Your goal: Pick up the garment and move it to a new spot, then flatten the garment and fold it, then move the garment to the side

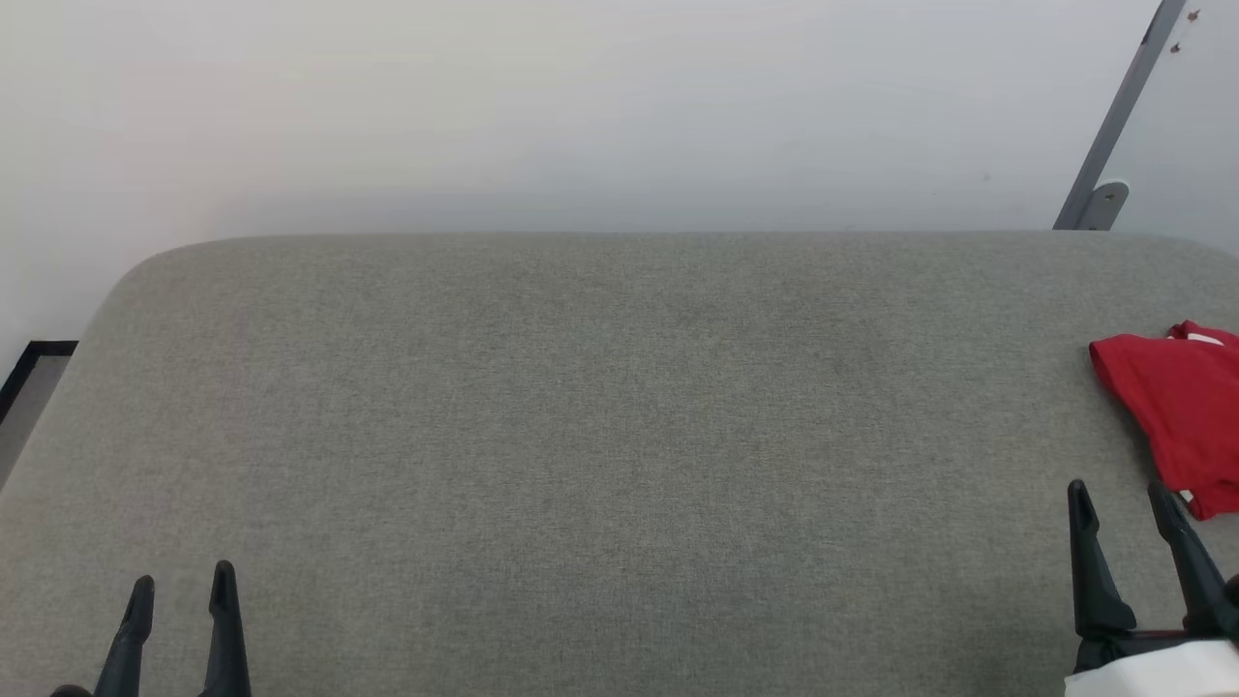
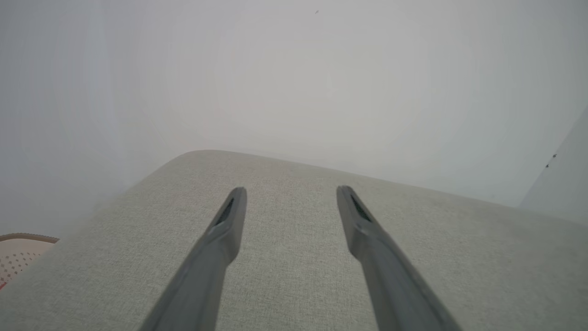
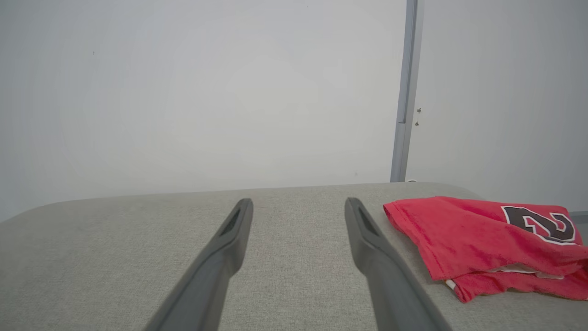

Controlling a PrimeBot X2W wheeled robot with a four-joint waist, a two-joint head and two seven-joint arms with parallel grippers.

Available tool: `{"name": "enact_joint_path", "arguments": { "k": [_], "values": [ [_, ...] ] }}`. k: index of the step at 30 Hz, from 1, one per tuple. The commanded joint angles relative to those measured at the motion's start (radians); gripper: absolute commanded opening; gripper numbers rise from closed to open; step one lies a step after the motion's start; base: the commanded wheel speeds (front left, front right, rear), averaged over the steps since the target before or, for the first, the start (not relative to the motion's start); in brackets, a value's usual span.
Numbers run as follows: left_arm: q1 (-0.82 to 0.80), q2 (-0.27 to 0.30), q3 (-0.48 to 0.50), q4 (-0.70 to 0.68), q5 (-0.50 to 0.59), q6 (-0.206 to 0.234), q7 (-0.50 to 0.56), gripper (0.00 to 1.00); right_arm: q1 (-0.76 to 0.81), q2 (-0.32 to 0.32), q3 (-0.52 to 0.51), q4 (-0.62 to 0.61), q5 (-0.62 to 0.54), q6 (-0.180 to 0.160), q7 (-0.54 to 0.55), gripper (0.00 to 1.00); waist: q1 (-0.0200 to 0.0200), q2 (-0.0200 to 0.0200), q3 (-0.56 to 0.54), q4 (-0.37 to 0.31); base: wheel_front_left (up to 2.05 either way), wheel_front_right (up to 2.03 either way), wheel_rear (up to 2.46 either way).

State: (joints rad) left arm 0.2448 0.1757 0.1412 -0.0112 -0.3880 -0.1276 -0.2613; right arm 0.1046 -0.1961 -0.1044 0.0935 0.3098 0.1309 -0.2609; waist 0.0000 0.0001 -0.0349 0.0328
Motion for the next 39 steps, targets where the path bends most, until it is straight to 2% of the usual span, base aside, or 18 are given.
{"name": "enact_joint_path", "arguments": {
  "k": [1, 21, 22, 26, 39],
  "values": [
    [0.005, 0.007, -0.004, 0.003, -0.014, -0.002, -0.005, 1.0, 0.011, 0.007, -0.006, -0.008, -0.006, 0.0, -0.004, 1.0, 0.0, -0.0001, 0.0, 0.001, 0.0, 0.0, 0.0],
    [0.012, 0.037, -0.062, 0.044, -0.021, -0.002, -0.005, 1.0, 0.028, 0.024, -0.009, -0.009, -0.016, 0.0, -0.004, 1.0, 0.0, -0.0001, -0.008, 0.005, 0.0, 0.0, 0.0],
    [0.003, 0.03, -0.061, 0.046, -0.023, 0.0, 0.001, 0.0, 0.028, 0.027, -0.009, -0.009, -0.012, 0.0, 0.0, 0.0, 0.0, -0.0001, -0.008, 0.005, 0.0, 0.0, 0.0],
    [0.004, 0.007, -0.069, 0.08, -0.034, 0.0, 0.005, 0.0, 0.033, 0.042, -0.002, 0.025, -0.004, 0.0, 0.006, 0.0, 0.0, -0.0001, -0.007, 0.005, 0.0, 0.0, 0.0],
    [-0.06, -0.013, -0.066, 0.112, -0.245, 0.0, 0.066, 0.0, -0.012, 0.059, -0.005, 0.046, 0.224, 0.0, 0.071, 0.0, 0.0, -0.0001, -0.003, 0.001, 0.0, 0.0, 0.0]
  ]
}}
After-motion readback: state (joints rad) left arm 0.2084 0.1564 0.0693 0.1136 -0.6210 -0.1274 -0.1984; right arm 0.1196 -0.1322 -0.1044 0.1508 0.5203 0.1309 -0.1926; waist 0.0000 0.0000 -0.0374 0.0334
